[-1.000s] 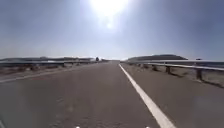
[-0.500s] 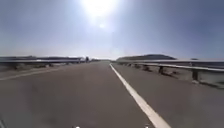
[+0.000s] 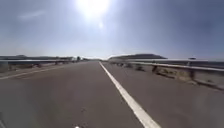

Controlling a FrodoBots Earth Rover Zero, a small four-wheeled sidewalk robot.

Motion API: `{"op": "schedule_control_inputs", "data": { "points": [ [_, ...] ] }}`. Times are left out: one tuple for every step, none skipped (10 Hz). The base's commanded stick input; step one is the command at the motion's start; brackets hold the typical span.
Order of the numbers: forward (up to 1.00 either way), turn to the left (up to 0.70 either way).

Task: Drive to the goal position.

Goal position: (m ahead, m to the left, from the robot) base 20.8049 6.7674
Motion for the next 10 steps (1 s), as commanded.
{"op": "schedule_control_inputs", "data": {
  "points": [
    [0.7, 0.0],
    [0.7, 0.0],
    [0.7, 0.0],
    [0.7, 0.0],
    [0.7, 0.0],
    [0.7, 0.0],
    [0.7, 0.0],
    [0.7, 0.0],
    [0.7, 0.0],
    [0.7, 0.0]
  ]
}}
